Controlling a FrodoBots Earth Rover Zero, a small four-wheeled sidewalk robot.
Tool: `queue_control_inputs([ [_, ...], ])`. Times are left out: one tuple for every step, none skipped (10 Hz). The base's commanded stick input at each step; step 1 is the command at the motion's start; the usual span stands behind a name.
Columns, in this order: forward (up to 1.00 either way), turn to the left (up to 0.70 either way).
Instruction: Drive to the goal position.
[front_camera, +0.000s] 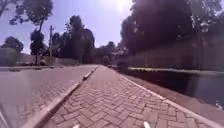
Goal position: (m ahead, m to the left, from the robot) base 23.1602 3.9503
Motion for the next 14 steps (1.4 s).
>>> queue_control_inputs([
  [0.70,0.35],
  [0.70,0.35],
  [0.70,0.35],
  [0.70,0.35],
  [0.70,0.35],
  [0.70,0.35],
  [0.70,0.35],
  [0.70,0.35],
  [0.70,0.35],
  [0.70,0.35],
  [0.70,0.35],
  [0.70,0.28],
  [0.70,0.20],
  [0.70,0.00],
])
